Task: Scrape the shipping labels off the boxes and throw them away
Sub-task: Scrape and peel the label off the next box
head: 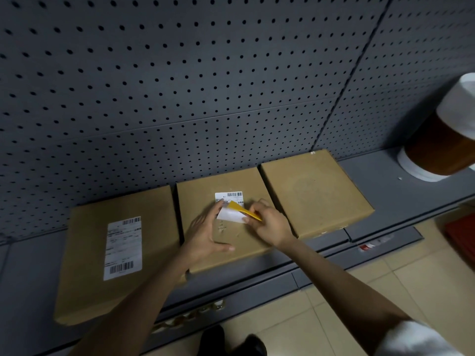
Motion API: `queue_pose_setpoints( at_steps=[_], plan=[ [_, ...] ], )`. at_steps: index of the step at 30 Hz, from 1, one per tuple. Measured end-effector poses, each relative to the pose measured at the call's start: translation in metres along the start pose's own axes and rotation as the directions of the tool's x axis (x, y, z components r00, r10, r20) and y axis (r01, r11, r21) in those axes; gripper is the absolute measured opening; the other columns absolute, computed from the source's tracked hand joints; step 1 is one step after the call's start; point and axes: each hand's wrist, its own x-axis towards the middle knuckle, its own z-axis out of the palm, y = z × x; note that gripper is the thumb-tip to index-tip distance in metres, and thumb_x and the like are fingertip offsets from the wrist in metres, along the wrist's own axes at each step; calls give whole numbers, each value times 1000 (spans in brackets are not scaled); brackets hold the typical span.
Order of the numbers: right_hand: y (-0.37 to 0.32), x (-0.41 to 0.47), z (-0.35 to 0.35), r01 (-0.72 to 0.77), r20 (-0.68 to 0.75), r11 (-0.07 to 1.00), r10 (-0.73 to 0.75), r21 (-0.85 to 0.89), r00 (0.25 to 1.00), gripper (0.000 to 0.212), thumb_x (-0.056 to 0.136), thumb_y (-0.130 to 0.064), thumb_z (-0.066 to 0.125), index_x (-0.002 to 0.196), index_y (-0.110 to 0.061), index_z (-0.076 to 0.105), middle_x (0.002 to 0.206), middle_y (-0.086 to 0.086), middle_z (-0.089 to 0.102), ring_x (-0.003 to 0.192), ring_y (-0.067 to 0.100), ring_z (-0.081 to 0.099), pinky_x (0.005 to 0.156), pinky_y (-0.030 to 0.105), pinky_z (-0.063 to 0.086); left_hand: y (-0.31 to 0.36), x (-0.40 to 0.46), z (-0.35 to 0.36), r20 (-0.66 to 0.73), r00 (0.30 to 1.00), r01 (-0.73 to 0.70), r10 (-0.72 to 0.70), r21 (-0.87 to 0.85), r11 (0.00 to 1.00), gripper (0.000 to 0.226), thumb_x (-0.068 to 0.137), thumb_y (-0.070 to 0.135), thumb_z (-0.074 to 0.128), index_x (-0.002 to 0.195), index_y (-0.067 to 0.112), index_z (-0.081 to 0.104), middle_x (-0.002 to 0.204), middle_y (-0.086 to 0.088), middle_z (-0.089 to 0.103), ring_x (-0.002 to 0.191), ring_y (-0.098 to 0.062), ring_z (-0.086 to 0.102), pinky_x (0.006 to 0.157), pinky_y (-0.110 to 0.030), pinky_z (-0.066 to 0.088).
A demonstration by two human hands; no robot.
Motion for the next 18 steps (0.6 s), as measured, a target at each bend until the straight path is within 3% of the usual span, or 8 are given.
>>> queue_pose_setpoints(
  at_steps=[6,12,15,18],
  plan=[
    [-6,2,-11,17,-51,997,-13,79,999,13,90,-29,58,90,-17,54,92,-8,46,81,23,57,73,37,46,1,1,2,-9,1000,9,-9,13,1000,125,46,39,90,144,39,12,153,7,26,140,-13,26,113,-31,28],
    [-16,11,-42,96,-174,990,-77,107,982,11,89,-27,61,85,-19,55,85,-9,48,73,13,49,67,35,41,-1,0,4,-6,997,76,-76,-61,995,140,42,37,91,139,52,-8,155,8,10,143,-12,19,116,-36,26],
    [-28,16,-60,167,-269,964,-108,208,957,14,88,-28,63,84,-15,58,80,-9,50,71,18,51,64,34,42,0,1,3,-8,997,75,-75,-14,997,146,41,39,92,146,35,-9,158,5,5,143,-13,19,117,-34,24],
    [-38,19,-69,194,-217,965,-154,174,964,16,86,-32,64,87,-16,62,85,0,57,72,17,54,66,34,44,1,1,3,-4,996,89,-89,-31,996,142,43,37,91,148,27,-4,158,3,5,143,-13,18,118,-35,23]
  ],
)
